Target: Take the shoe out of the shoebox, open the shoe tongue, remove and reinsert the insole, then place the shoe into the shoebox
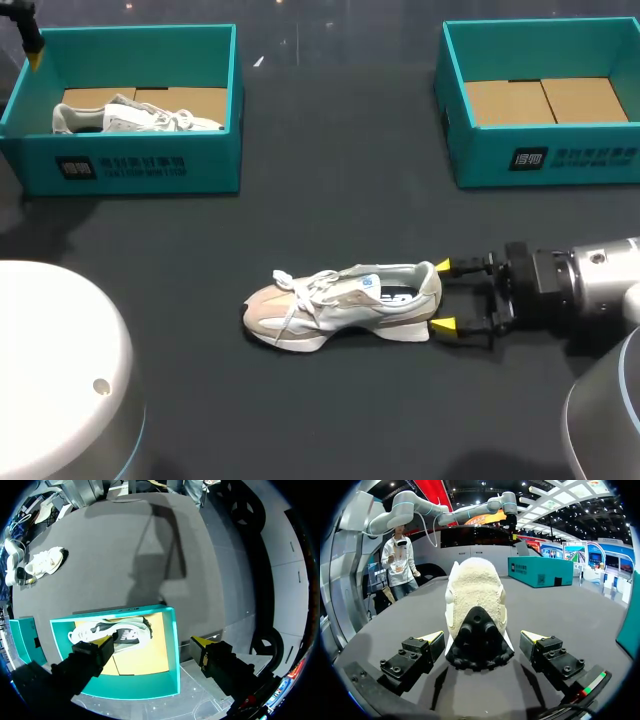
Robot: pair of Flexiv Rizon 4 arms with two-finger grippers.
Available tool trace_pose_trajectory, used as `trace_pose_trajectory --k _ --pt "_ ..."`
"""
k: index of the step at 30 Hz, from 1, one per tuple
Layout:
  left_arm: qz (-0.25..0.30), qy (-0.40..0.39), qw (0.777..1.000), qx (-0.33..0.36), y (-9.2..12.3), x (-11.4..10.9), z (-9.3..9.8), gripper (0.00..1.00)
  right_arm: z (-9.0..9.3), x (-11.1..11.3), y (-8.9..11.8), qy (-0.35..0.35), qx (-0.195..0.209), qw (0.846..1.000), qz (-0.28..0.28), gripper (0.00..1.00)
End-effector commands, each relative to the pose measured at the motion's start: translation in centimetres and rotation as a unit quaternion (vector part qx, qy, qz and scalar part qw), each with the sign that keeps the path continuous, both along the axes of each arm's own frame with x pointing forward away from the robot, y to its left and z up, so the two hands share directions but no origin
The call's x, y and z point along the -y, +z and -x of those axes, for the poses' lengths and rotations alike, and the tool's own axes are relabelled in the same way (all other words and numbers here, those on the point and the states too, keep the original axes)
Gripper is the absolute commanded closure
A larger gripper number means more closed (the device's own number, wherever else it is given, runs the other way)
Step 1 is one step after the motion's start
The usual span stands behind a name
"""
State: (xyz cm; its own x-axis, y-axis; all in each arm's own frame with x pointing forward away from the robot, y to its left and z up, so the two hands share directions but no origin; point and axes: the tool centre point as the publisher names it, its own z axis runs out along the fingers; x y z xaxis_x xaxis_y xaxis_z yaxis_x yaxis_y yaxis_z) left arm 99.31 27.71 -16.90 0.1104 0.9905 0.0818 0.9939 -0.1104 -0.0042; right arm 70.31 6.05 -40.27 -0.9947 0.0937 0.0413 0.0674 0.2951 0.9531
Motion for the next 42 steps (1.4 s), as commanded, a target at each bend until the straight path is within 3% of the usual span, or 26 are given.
trace_pose_trajectory --k 1,42 --pt "-0.001 0.0 1.0 0.001 0.0 0.0 0.1 0.0 -0.2 -0.8 -0.4 0.003 -0.001 1.0 -0.002 0.0" --pt "-0.001 0.0 1.0 0.001 0.0 0.0 0.1 0.0 -0.1 -5.7 -1.0 0.058 0.009 0.998 -0.017 0.0"
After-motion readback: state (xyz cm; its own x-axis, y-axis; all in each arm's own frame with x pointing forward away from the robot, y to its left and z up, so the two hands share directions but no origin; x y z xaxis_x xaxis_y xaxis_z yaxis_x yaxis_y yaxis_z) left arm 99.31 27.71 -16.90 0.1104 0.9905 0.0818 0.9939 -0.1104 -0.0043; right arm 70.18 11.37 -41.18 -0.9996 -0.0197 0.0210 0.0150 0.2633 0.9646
